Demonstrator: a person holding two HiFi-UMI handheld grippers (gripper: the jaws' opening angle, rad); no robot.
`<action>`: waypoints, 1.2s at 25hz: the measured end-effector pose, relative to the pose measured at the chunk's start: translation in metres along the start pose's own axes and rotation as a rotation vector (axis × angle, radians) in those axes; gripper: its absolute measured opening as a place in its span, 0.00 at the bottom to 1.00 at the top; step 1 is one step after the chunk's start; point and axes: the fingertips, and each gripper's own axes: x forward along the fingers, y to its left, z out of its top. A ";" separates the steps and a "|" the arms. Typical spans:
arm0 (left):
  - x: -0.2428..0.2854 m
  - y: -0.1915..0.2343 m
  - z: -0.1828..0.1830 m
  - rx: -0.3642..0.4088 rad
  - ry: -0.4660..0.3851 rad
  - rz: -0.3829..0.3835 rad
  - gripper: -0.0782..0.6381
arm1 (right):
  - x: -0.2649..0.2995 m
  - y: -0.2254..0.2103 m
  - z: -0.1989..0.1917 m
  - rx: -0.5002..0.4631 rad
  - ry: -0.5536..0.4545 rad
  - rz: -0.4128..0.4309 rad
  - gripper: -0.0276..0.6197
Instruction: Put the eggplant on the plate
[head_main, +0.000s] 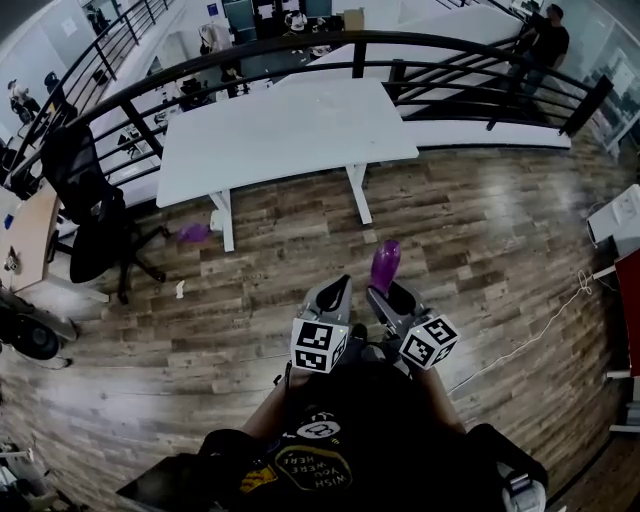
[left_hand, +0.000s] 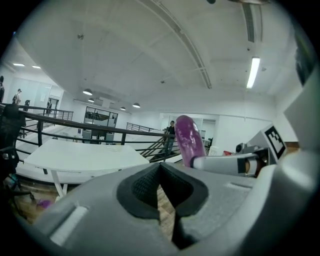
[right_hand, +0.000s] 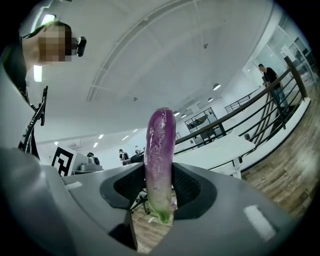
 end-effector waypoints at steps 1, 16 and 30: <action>0.011 -0.001 0.005 0.009 -0.005 -0.003 0.12 | 0.003 -0.009 0.006 -0.013 -0.001 -0.001 0.31; 0.115 0.038 0.029 0.024 0.018 0.121 0.12 | 0.069 -0.097 0.048 -0.022 0.056 0.126 0.31; 0.206 0.152 0.089 0.041 -0.015 0.068 0.12 | 0.193 -0.159 0.094 -0.053 0.040 0.050 0.31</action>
